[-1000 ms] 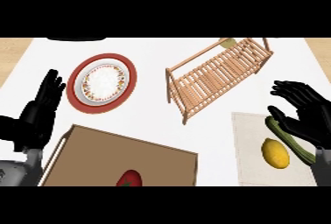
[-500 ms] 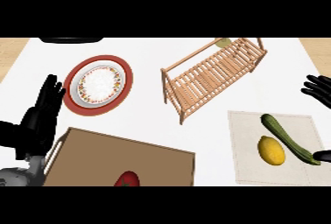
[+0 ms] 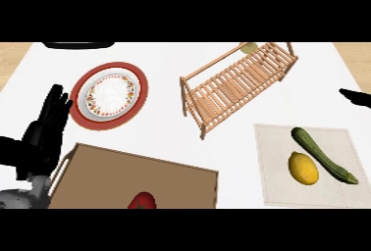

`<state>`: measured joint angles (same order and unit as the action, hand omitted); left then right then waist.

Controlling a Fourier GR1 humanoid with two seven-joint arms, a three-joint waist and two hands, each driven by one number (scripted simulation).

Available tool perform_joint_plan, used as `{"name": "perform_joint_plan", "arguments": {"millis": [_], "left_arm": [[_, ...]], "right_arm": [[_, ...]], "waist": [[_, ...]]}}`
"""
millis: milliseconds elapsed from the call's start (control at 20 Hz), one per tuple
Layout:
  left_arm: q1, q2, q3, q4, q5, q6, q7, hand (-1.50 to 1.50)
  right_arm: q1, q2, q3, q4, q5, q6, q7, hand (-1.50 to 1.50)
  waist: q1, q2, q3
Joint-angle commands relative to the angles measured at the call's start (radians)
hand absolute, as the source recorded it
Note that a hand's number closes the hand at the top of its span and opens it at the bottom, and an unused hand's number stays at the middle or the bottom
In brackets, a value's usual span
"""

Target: Pick the lemon from the placemat and place it in the tiered shelf

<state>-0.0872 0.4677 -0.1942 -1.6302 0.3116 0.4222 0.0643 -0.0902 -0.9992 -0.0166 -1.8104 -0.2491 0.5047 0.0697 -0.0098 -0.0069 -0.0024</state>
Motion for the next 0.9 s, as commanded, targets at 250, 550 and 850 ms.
{"name": "perform_joint_plan", "arguments": {"millis": [250,550,850], "left_arm": [[-0.042,-0.013,0.018,-0.024,-0.033,0.007,0.040,0.00],[-0.038,-0.037,0.031,0.005,-0.032,-0.040,0.019,0.00],[-0.035,-0.060,0.041,0.045,-0.048,-0.060,0.002,0.00]], "right_arm": [[-0.012,0.049,0.199,-0.236,0.293,-0.099,0.357,-1.50],[-0.051,0.109,0.323,-0.215,0.526,-0.083,0.439,-1.50],[-0.002,0.133,0.399,-0.131,0.725,-0.083,0.469,-1.50]], "waist": [[0.012,0.006,0.002],[0.017,0.008,0.002],[0.010,0.008,0.002]]}}
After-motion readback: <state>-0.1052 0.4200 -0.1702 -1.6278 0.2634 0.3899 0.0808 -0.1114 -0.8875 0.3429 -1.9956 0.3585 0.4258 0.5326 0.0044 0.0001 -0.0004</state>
